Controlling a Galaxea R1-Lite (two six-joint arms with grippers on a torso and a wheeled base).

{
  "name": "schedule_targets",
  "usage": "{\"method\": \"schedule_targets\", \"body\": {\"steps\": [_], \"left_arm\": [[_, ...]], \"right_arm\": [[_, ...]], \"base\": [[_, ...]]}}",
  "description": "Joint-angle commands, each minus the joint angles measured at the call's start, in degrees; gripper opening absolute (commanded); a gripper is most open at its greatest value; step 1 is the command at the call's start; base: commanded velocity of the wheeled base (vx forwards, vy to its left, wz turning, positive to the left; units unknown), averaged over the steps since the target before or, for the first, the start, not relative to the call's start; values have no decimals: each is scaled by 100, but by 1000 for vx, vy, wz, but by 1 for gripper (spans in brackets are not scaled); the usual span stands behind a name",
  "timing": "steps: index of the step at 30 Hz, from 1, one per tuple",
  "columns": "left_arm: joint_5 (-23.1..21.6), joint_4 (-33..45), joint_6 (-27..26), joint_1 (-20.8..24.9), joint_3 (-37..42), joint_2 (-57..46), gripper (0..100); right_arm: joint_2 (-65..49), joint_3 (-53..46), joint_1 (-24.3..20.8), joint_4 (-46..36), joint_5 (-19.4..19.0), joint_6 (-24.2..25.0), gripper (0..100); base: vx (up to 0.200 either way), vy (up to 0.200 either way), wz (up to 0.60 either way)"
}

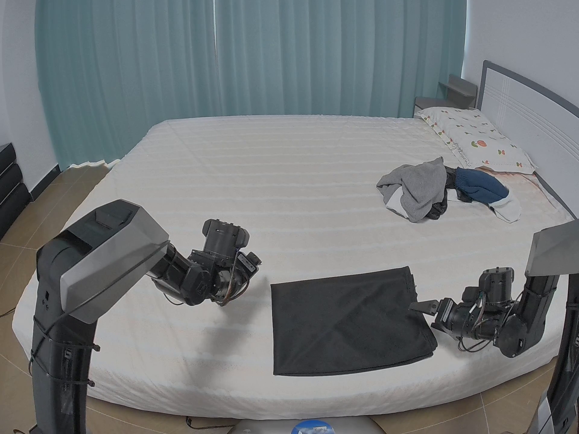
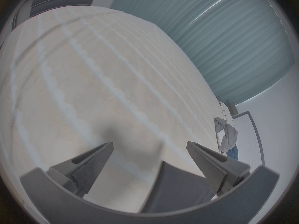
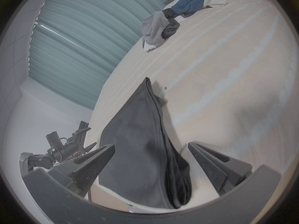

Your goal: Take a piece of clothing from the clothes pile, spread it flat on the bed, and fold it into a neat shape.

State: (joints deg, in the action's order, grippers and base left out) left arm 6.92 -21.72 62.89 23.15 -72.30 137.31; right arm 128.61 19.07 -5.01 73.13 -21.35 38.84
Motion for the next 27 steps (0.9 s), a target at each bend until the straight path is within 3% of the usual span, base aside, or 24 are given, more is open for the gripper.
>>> {"method": "schedule_targets", "body": {"steps": [1,7,8,9,27], "left_arm": [[-156,-473,180,-3,1025,-574,100],[-191,-1159,355,23,1623,-583,100],[-227,-1414,593,-3,1728,-565,100],[-235,-1458,610,-21,1763,-592,100],[-235,-1484,601,-39,1807,-565,100]], "right_arm": [[-126,-790,18,439,-142,-140,100],[68,-966,35,667,-142,-324,100],[182,-1010,35,746,-142,-412,100],[235,-1036,26,799,-133,-456,0],[375,-1432,316,1107,-142,-781,0]], "base": [[0,0,0],[0,0,0],[0,0,0],[0,0,0],[0,0,0]]}}
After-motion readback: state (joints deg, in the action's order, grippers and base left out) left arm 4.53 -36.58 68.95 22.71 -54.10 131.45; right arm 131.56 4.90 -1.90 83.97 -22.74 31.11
